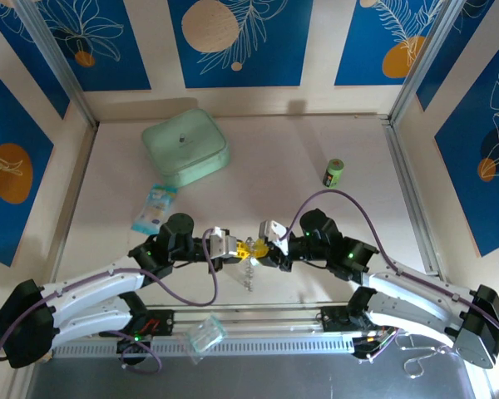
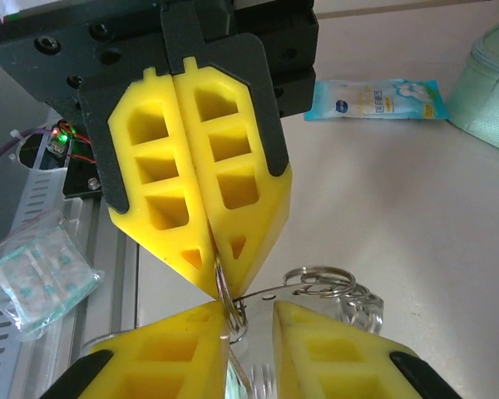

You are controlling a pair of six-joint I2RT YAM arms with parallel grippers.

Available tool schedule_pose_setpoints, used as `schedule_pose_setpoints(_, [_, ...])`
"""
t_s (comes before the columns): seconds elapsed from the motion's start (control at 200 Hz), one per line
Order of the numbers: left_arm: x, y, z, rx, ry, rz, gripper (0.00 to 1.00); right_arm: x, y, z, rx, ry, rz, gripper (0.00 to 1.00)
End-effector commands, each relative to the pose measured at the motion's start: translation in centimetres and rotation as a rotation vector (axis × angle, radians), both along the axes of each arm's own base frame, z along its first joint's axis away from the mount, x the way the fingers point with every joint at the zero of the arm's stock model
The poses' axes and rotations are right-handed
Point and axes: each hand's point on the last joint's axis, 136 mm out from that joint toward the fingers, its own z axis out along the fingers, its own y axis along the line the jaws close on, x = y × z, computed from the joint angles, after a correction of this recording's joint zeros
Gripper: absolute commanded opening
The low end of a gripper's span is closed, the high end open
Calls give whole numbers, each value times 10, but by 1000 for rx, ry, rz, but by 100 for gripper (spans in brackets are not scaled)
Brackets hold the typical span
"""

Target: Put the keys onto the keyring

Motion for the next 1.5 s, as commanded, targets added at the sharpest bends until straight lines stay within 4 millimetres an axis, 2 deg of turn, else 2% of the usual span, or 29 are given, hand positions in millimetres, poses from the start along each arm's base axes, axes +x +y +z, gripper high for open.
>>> schedule_pose_setpoints(0.0, [-5, -4, 14, -52, -21, -38, 0, 0, 5, 5, 36, -6, 16, 19])
schedule_pose_setpoints(0.14, [-1, -4, 13, -50, -16, -19, 0, 0, 6, 6, 29, -12, 30, 1])
schedule_pose_setpoints(0.19, [2, -4, 12, -42, -13, 2, 0, -1, 5, 5, 17, -18, 32, 0])
schedule_pose_setpoints(0.235, [5, -3, 10, -27, -14, 22, 14, 0, 3, 5, 0, -26, 32, 0])
schedule_pose_setpoints(0.27, [7, -2, 7, -9, -16, 30, 21, 0, 2, 4, -19, -32, 33, 0])
schedule_pose_setpoints(0.335, [9, -1, 2, 34, -26, 37, 26, -1, -2, 1, -69, -35, 39, 0])
schedule_pose_setpoints(0.415, [9, 0, -4, 91, -19, 28, 27, -1, -6, -1, -131, -40, 50, 0])
schedule_pose_setpoints(0.59, [8, 0, -8, 143, -3, 13, 25, -1, -11, -3, -228, -43, 76, 0])
schedule_pose_setpoints(0.92, [7, -4, -3, 140, 2, -11, 18, -4, 2, 0, -325, -80, 139, 0])
schedule_pose_setpoints(1.14, [4, -3, -5, 153, 4, -29, 0, -1, 8, 4, -321, -96, 144, 0])
schedule_pose_setpoints(1.27, [4, -2, -4, 134, 2, -19, 0, 1, 3, 12, -209, -59, 97, 24])
schedule_pose_setpoints(1.405, [2, -2, 3, 62, 0, -11, 0, -4, -4, 13, -82, 8, 58, 34])
schedule_pose_setpoints(1.495, [2, -3, 8, 2, 11, 3, 0, -9, -7, 6, -47, 48, 45, 38])
